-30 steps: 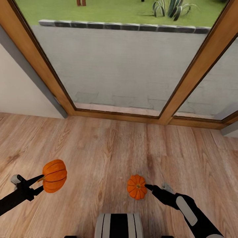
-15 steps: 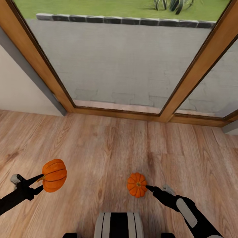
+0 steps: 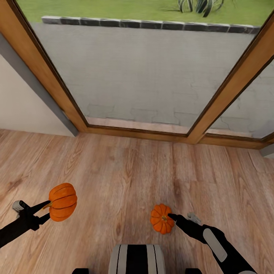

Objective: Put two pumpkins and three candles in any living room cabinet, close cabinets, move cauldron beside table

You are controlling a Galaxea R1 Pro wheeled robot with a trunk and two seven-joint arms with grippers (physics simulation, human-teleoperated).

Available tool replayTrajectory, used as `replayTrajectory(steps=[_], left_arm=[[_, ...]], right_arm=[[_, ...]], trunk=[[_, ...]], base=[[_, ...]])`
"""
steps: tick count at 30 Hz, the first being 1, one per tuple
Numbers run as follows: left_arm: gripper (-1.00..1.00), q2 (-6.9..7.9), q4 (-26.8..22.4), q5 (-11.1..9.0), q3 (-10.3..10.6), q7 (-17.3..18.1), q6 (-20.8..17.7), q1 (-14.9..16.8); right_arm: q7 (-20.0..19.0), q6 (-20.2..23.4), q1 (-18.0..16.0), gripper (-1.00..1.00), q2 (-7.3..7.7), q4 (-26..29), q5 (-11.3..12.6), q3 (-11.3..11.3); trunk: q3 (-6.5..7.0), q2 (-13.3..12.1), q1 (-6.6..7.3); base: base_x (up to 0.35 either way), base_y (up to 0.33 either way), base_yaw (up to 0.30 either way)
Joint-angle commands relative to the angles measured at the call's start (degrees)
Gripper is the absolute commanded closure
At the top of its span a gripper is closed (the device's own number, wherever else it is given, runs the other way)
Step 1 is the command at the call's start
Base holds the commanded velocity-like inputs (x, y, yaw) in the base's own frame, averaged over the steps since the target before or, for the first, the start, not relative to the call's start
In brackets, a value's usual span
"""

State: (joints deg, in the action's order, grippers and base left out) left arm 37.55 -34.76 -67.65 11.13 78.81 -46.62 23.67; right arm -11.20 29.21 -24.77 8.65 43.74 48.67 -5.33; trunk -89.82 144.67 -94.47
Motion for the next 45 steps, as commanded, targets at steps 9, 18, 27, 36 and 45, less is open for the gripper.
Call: replayTrajectory(steps=[9,18,27,36,45], left_arm=[[1.00,0.07,0.08,-0.38,0.29,0.22,-0.58,0.06],[1.00,0.09,0.04,-0.47,0.21,0.29,-0.58,0.06],[1.00,0.09,0.04,-0.47,0.21,0.29,-0.58,0.06],[1.00,0.09,0.04,-0.47,0.21,0.29,-0.58,0.06],[1.00,0.07,0.04,-0.47,0.21,0.29,-0.58,0.06]], right_arm=[[-0.05,0.14,-0.02,-1.00,0.05,-0.02,0.11,-0.12],[-0.04,0.08,-0.02,-1.00,0.05,-0.06,0.11,-0.12],[-0.05,0.06,-0.02,-1.00,0.02,-0.04,0.11,-0.12],[-0.05,0.06,-0.02,-1.00,0.03,0.07,0.07,-0.32],[-0.45,-0.06,-0.02,-1.00,-0.03,0.28,0.10,-3.88]], trunk=[[-0.03,0.01,0.01],[-0.92,0.07,-0.10],[-2.47,0.16,-0.28],[-2.47,0.16,-0.28],[-2.47,0.16,-0.28]], base=[[0.036,0.019,0.000],[0.002,0.001,0.000],[0.000,0.000,0.000],[0.000,0.000,0.000],[0.000,0.000,0.000]])
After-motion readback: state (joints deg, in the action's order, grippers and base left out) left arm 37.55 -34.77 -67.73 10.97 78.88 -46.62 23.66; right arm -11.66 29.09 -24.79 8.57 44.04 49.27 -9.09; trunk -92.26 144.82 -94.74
